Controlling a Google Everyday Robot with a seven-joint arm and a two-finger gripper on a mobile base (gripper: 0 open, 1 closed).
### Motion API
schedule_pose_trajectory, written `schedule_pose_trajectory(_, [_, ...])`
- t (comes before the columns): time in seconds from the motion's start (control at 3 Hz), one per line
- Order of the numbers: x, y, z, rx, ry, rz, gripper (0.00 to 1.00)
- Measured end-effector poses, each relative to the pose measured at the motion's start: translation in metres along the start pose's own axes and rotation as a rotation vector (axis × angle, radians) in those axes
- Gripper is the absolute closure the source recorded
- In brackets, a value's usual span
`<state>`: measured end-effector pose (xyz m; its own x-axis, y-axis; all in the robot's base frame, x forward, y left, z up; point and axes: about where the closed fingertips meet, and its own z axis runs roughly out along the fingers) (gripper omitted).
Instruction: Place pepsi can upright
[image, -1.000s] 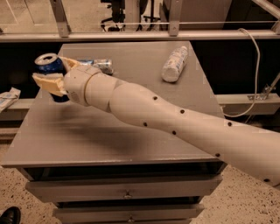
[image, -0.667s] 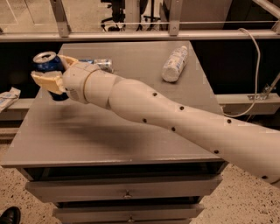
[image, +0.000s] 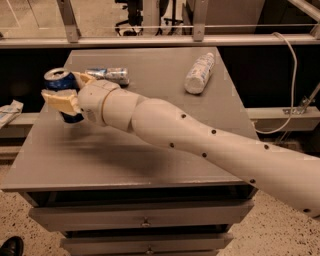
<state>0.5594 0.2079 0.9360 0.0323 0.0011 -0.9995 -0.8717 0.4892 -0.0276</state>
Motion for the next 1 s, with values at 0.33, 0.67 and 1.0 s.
schedule_pose_trajectory(0.33, [0.011,0.005,-0.006,-0.009,-0.009,0.017,1.0])
schedule_pose_trajectory(0.67, [0.024,0.009,-0.012,-0.016,-0.026,0.021,0.99])
schedule_pose_trajectory(1.0, [0.037,0.015,-0.022,-0.049,0.009,0.017,0.7])
